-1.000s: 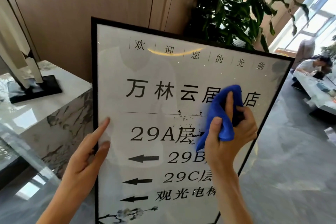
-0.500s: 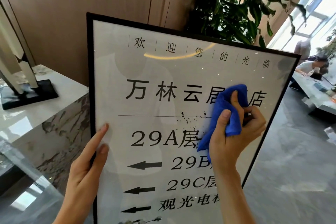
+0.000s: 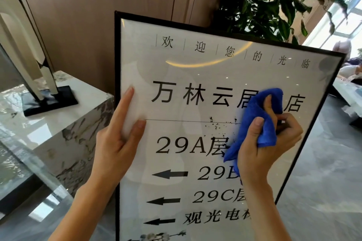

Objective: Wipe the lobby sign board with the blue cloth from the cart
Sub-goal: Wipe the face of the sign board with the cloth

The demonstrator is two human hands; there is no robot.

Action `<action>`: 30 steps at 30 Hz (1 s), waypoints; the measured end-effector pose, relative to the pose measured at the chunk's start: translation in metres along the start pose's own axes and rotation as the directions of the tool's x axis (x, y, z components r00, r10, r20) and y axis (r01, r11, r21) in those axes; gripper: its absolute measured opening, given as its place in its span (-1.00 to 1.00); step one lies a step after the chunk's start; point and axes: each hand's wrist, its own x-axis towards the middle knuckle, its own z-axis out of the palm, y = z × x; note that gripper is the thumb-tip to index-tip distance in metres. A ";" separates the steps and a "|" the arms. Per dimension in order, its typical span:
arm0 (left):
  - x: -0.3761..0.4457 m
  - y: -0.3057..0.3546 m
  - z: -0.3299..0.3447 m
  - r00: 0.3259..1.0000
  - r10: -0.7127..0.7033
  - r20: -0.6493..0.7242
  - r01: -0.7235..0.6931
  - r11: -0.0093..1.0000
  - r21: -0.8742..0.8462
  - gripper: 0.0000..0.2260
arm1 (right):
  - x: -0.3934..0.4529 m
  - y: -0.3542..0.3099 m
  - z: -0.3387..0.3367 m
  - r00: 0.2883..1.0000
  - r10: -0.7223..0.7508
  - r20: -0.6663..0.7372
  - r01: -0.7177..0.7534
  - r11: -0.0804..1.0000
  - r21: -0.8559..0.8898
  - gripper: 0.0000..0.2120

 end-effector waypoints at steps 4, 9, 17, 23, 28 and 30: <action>-0.012 -0.004 0.002 0.999 -0.014 -0.049 0.014 1.000 0.016 -0.56 | -0.007 -0.009 0.005 0.999 0.045 -0.007 -0.045 0.999 -0.013 -0.62; -0.015 -0.011 0.004 0.995 -0.023 -0.097 0.029 0.997 0.069 -0.55 | -0.029 -0.055 0.019 0.991 -0.022 0.128 0.019 0.999 0.027 -0.56; -0.015 -0.021 0.009 0.996 0.075 -0.054 -0.076 0.997 -0.019 -0.48 | -0.075 -0.103 0.019 0.848 -0.237 0.473 0.274 0.962 -0.009 -0.57; -0.018 -0.021 0.006 0.998 0.033 -0.056 -0.041 0.989 -0.145 -0.51 | -0.096 -0.075 0.000 0.838 -0.211 0.503 0.250 0.968 -0.010 -0.61; -0.018 -0.022 0.004 0.998 0.003 -0.056 -0.012 0.987 -0.161 -0.53 | -0.063 -0.041 0.003 0.969 -0.083 0.233 0.049 0.987 0.150 -0.67; -0.017 -0.022 0.004 0.999 0.008 -0.053 -0.016 0.986 -0.164 -0.53 | -0.047 -0.024 0.000 0.993 -0.028 0.116 0.011 0.990 0.141 -0.71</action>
